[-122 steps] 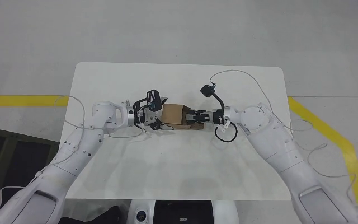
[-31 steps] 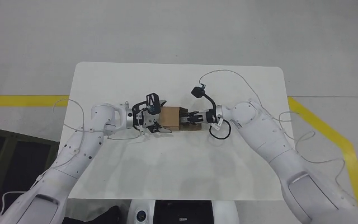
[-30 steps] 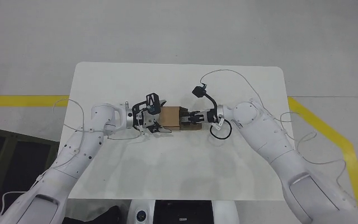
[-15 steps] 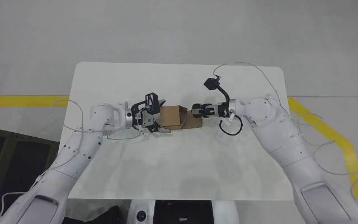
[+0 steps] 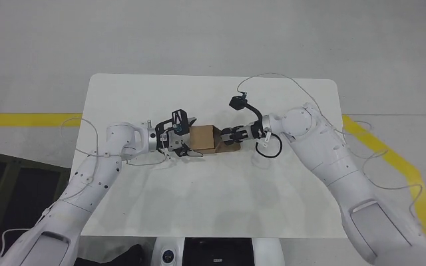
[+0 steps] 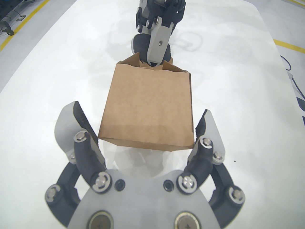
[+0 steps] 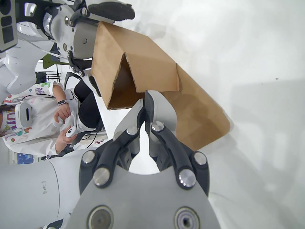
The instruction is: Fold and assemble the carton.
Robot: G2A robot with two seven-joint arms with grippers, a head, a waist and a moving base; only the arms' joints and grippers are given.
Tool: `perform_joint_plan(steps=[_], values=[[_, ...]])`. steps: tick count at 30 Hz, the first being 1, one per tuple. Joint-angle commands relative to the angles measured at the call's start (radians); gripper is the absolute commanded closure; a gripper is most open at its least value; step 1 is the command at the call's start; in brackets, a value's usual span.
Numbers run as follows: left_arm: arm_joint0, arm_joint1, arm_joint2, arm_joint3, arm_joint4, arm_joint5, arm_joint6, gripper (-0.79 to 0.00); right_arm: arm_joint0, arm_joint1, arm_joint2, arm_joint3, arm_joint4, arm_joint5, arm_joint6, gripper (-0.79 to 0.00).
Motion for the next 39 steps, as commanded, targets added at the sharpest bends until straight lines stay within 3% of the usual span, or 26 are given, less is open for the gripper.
perform_joint_plan(steps=[1,39], values=[[0.000,0.000,0.000,0.001,0.000,0.000,0.000,-0.785,0.003,-0.005,-0.007,0.009,0.011,-0.003,0.003,0.000],[0.014,-0.002,-0.014,-0.007,0.015,-0.011,-0.001,-0.785,0.040,-0.129,-0.124,0.217,0.169,-0.121,-0.062,0.000]])
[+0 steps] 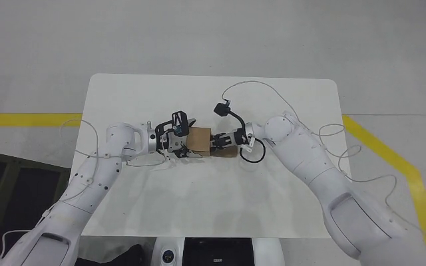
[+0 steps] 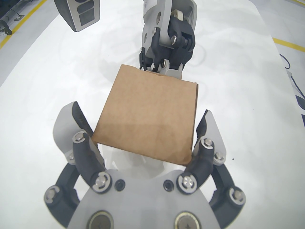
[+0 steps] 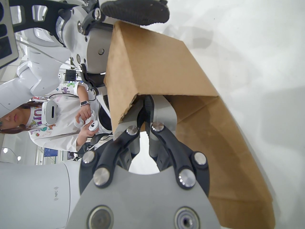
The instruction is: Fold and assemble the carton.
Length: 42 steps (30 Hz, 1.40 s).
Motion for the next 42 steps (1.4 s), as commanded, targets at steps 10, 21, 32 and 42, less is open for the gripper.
perform_joint_plan(steps=[10,21,32,42], values=[[0.005,0.000,-0.005,-0.002,0.003,0.002,-0.001,-0.785,-0.003,0.009,0.035,0.026,0.002,-0.029,-0.005,0.000],[0.007,0.000,-0.007,-0.004,0.006,-0.001,-0.001,-0.785,-0.070,0.111,0.189,-0.124,-0.100,0.067,-0.001,-0.077],[0.010,0.000,-0.010,-0.007,0.014,0.002,0.002,-0.785,-0.277,0.232,0.414,-0.494,-0.245,0.284,0.076,-0.179],[0.016,0.001,-0.013,-0.012,0.024,0.001,0.008,-0.785,-0.301,0.237,0.409,-0.471,-0.243,0.301,0.049,-0.212]])
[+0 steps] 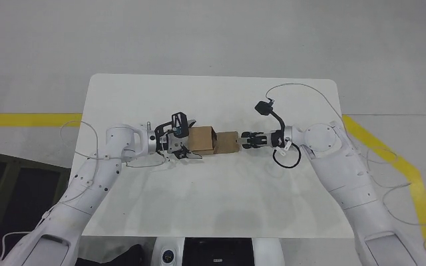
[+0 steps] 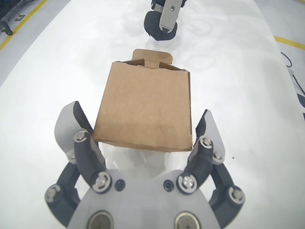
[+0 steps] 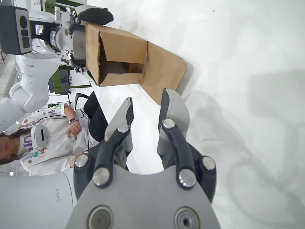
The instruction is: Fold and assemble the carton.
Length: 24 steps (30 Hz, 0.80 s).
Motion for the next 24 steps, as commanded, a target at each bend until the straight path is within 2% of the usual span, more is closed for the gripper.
perform_joint_plan(steps=[1,13,24], values=[[0.001,0.000,-0.001,0.000,0.001,0.000,0.001,-0.785,0.009,-0.002,-0.009,0.017,-0.001,-0.001,-0.009,-0.212],[0.005,0.002,-0.007,-0.003,0.009,-0.004,0.007,-0.785,0.069,-0.026,-0.081,0.133,0.002,-0.021,-0.047,-0.219],[0.008,0.002,-0.010,-0.006,0.013,-0.005,0.011,-0.785,0.111,-0.057,-0.145,0.208,0.067,-0.069,-0.057,-0.228]])
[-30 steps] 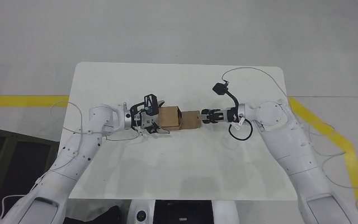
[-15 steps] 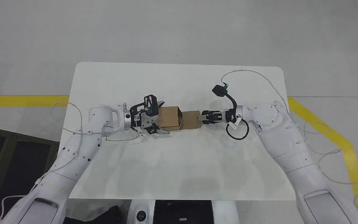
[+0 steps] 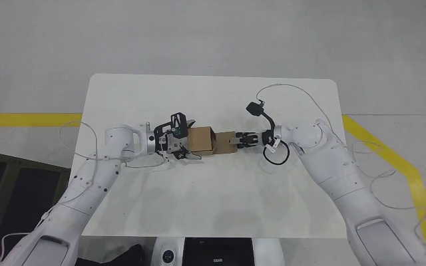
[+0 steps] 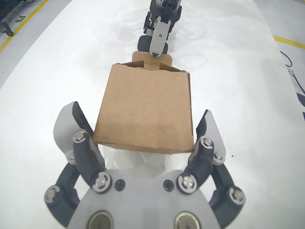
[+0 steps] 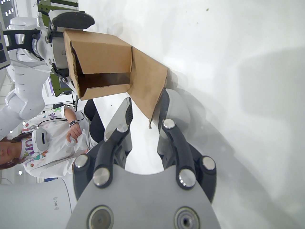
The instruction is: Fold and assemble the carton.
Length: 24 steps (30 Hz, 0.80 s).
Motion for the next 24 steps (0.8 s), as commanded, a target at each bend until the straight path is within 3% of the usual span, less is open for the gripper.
perform_joint_plan(steps=[1,24], values=[[0.000,0.000,0.000,0.001,0.000,0.000,0.000,-0.785,0.005,-0.004,-0.006,0.009,0.017,-0.009,0.001,-0.228],[0.006,0.000,-0.001,-0.003,0.012,0.000,0.000,-0.785,-0.022,-0.003,0.023,-0.069,0.158,-0.099,0.008,-0.265]])
